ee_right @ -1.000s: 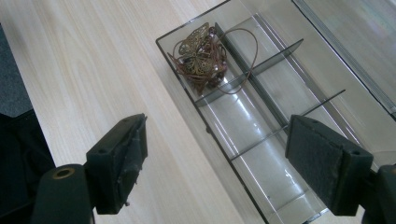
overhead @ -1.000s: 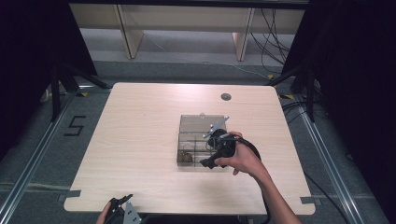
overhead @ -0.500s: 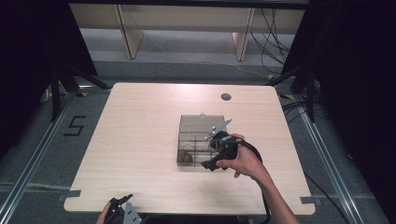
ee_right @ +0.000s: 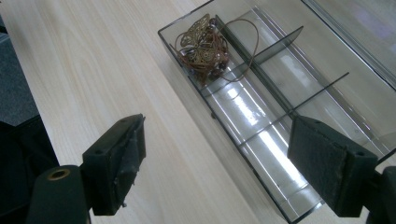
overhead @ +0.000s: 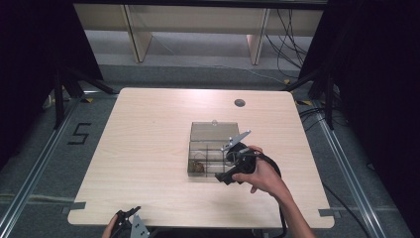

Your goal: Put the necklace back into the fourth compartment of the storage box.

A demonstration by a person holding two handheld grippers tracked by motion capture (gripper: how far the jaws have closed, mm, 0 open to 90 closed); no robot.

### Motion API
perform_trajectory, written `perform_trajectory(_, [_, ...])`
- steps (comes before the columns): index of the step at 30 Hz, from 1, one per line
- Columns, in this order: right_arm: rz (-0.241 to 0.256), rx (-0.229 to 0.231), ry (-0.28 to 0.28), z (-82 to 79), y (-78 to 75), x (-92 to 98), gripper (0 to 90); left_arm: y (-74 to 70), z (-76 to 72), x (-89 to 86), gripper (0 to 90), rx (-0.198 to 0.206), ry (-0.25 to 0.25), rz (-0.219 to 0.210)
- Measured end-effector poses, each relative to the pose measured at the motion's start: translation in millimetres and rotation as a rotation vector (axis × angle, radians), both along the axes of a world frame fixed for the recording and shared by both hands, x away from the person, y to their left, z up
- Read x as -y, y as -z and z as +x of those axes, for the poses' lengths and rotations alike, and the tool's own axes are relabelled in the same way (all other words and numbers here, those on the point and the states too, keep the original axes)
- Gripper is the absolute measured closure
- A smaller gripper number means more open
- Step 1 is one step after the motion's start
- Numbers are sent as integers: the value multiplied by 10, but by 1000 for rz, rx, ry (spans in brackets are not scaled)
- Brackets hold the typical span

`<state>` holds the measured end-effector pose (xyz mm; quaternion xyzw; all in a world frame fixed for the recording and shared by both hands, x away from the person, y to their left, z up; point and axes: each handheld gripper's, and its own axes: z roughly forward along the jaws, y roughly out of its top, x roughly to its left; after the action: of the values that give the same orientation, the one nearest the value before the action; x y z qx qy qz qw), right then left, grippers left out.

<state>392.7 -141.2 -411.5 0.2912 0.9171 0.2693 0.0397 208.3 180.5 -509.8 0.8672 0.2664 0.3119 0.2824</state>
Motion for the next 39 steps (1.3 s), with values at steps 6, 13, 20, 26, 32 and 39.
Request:
perform_trajectory(6, [20,-6,26,-70,1,52,204,-5,2,-7,157,1,-5,5])
perform_trajectory(13, [26,39,19,-126,-1,82,204,12,8,3,157,1,-11,-1])
perform_trajectory(20, [42,60,29,-200,41,117,205,-2,4,-7,157,0,-7,5])
perform_trajectory(26, [56,69,27,-239,54,164,208,-4,1,-5,157,4,-4,6])
perform_trajectory(32, [38,49,61,-282,80,184,207,-1,-7,-7,157,5,-11,-3])
perform_trajectory(39, [92,58,38,-335,96,195,203,-2,-4,-8,157,4,-13,0])
